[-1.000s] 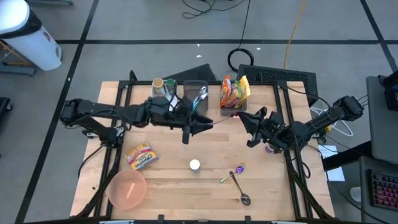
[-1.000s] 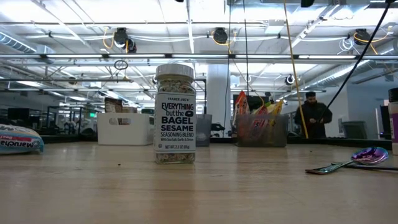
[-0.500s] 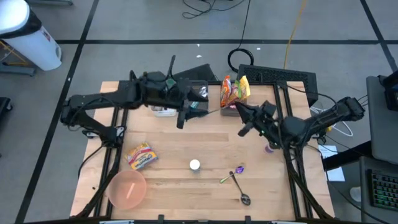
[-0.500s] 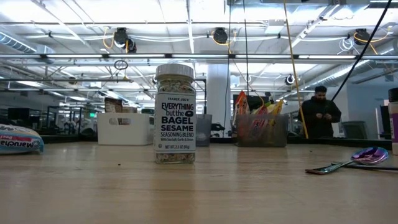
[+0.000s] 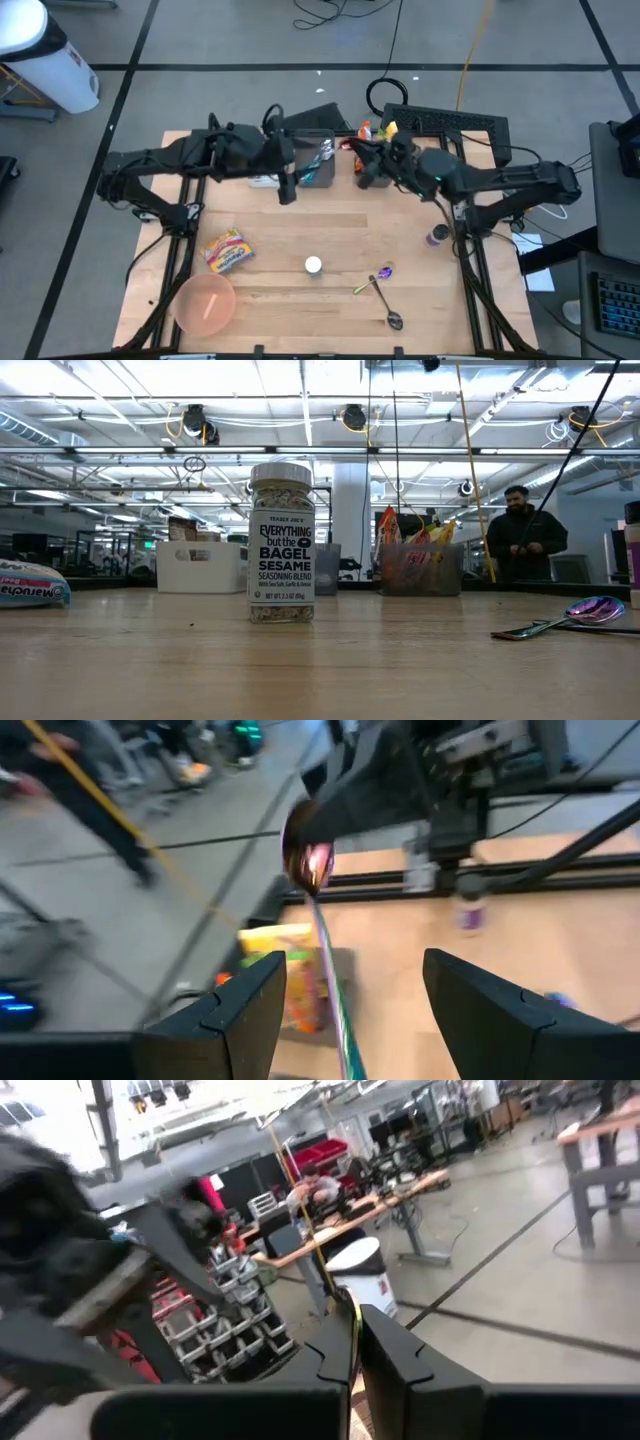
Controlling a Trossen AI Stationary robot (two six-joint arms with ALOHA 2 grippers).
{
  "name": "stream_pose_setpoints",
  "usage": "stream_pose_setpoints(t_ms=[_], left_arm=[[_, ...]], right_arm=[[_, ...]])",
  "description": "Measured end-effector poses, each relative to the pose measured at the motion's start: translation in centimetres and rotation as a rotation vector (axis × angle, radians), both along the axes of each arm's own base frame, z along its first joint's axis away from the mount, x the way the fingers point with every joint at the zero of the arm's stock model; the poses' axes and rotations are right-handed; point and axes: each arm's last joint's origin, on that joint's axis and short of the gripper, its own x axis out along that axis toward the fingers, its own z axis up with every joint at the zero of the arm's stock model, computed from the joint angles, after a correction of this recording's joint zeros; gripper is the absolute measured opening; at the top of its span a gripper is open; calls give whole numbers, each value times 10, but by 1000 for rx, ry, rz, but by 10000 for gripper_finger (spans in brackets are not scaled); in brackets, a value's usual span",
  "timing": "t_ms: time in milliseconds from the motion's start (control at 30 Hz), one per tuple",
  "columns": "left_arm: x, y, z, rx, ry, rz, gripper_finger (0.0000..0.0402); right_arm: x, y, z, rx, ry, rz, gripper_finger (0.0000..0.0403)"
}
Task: Pick & Place Food Item
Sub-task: Put the left violet spoon into the left black bin
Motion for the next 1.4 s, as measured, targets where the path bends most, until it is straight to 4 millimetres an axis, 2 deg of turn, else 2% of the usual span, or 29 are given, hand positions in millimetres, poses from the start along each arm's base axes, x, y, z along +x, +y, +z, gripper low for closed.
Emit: stream_pose_setpoints(t_ms=[200,467,633,767,1000,1400], left_arm=[[3,-12,-7,143,58,189,246],[25,-12,-28,139,113,311,246],[37,-12,-39,146,138,356,246],[39,-9,-43,143,139,421,246],[37,-1,-46,96,145,468,246],[37,-2,-46,82,150,446,245]], right_arm=[[18,-26,-14,58,-11,40,0],[32,-45,-20,87,-65,166,0],[32,-47,-21,79,-57,185,0],[31,-48,-21,63,-43,198,0],[30,-50,-19,48,-42,189,0],[29,-55,-19,37,-32,145,0]])
